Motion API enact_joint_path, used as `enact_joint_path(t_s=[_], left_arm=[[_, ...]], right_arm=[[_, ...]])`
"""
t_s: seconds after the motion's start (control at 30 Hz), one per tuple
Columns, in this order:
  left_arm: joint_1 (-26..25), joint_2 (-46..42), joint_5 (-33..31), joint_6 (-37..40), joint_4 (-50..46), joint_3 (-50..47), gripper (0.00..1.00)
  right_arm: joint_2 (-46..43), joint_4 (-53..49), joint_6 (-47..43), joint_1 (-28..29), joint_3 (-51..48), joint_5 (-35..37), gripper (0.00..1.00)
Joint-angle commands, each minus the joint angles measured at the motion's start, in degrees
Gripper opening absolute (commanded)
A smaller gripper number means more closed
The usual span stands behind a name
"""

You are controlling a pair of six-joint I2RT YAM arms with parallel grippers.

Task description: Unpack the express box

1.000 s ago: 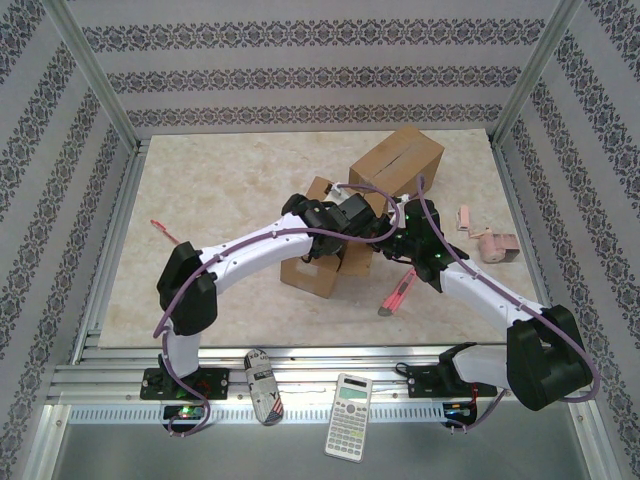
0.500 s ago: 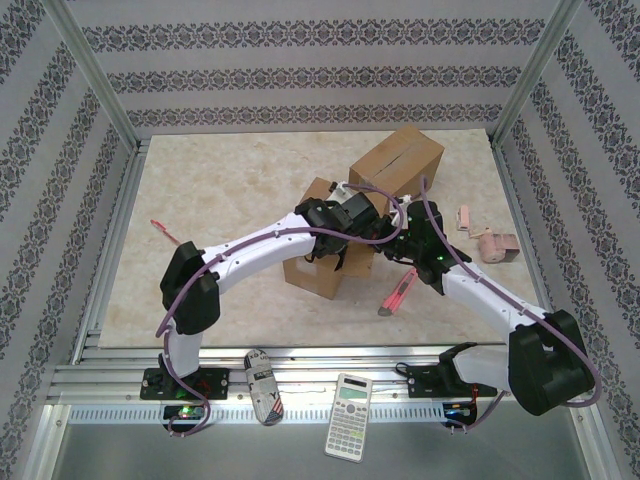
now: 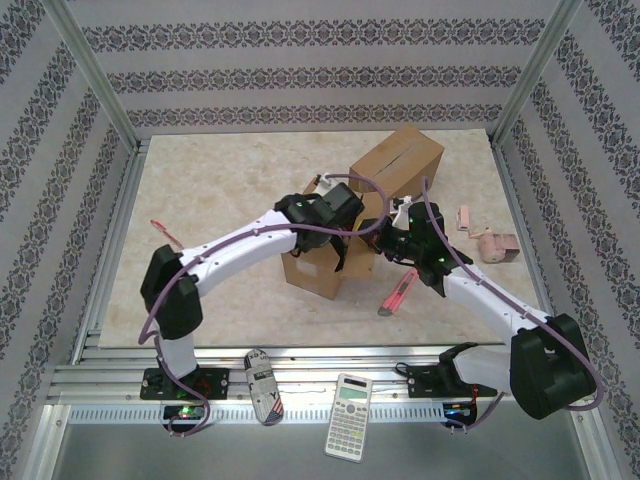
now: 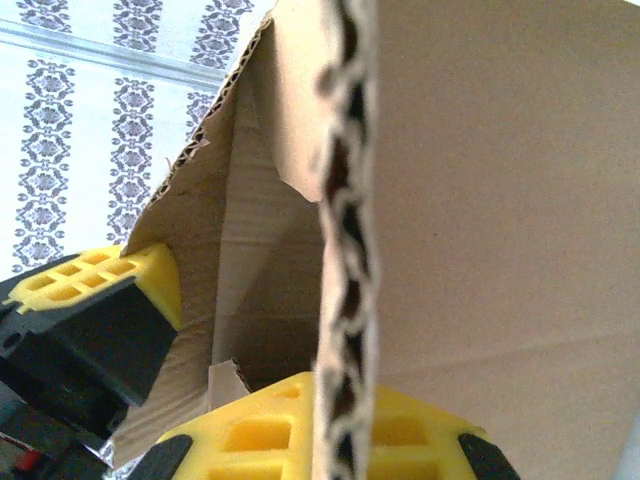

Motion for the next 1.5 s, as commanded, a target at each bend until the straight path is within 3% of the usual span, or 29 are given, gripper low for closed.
enact_joint_path(t_s=[0.0, 0.3, 0.6, 0.73, 0.87, 1.1, 1.27, 1.37, 1.47], left_arm=[[6.2, -6.0, 1.8, -4.8, -0.4, -4.7, 0.00], [13.8, -15.8, 14.5, -9.8, 6.9, -15.2, 0.00], [14.3, -15.7, 22.6, -9.4, 9.4, -16.3, 0.00], [13.5, -13.8, 25.5, -8.2, 9.7, -15.0, 0.00], [11.3, -11.3, 25.1, -6.5, 8.1, -12.6, 0.00], [10.1, -10.8, 24.1, -6.3, 7.2, -11.6, 0.00], [10.1, -11.8, 26.0, -6.9, 6.2, -10.7, 0.00], [10.0, -12.2, 27.7, -7.2, 5.0, -9.3, 0.04], [10.0, -12.7, 27.8, -6.5, 4.4, -7.3, 0.31]], right_arm=[[-0.5, -5.9, -1.6, -1.3, -2.4, 4.4, 0.00], [0.2, -6.6, -1.4, -1.3, -3.3, 5.3, 0.00], [1.9, -6.5, -1.5, -0.3, -1.0, 4.3, 0.00], [3.5, -7.6, -2.4, 0.1, 2.2, 3.7, 0.37], [5.3, -9.6, -3.7, -0.3, 6.4, 3.8, 0.62], [9.3, -9.5, -4.0, -0.5, 10.9, 2.5, 0.66], [10.2, -9.3, -3.8, -0.5, 11.9, 1.6, 0.78], [10.6, -10.0, -4.2, -0.1, 12.6, 1.6, 0.73], [11.1, -10.0, -4.0, 0.2, 12.5, 1.5, 0.51]])
